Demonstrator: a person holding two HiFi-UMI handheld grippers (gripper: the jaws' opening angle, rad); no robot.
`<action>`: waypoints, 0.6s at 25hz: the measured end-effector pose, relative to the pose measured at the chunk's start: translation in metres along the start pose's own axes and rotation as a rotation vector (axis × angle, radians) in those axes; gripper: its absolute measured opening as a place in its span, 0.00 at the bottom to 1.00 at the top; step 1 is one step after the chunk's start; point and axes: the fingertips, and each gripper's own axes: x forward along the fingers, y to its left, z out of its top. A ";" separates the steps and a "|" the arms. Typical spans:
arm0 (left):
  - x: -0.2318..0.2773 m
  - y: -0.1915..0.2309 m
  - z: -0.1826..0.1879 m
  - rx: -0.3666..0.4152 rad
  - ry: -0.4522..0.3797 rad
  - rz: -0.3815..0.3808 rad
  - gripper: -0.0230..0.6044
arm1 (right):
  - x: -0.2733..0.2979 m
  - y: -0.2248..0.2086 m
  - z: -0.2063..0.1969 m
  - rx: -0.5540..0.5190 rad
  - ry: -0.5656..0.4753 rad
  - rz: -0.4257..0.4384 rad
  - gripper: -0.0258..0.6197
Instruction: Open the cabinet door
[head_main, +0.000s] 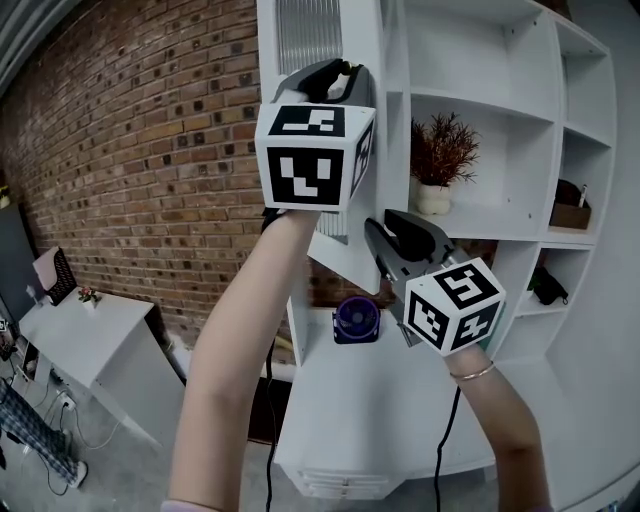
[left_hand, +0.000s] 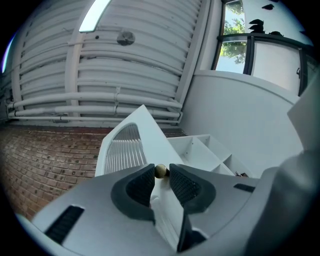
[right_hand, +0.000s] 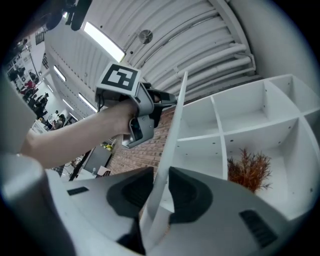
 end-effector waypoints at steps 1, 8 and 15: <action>-0.005 0.003 0.002 -0.001 -0.003 0.002 0.18 | 0.000 0.006 0.002 -0.001 0.000 0.004 0.17; -0.027 0.020 0.012 -0.007 -0.002 -0.001 0.19 | 0.000 0.035 0.011 -0.009 -0.022 0.008 0.17; -0.044 0.035 0.019 -0.008 -0.007 0.005 0.19 | 0.003 0.058 0.017 -0.040 -0.022 0.009 0.18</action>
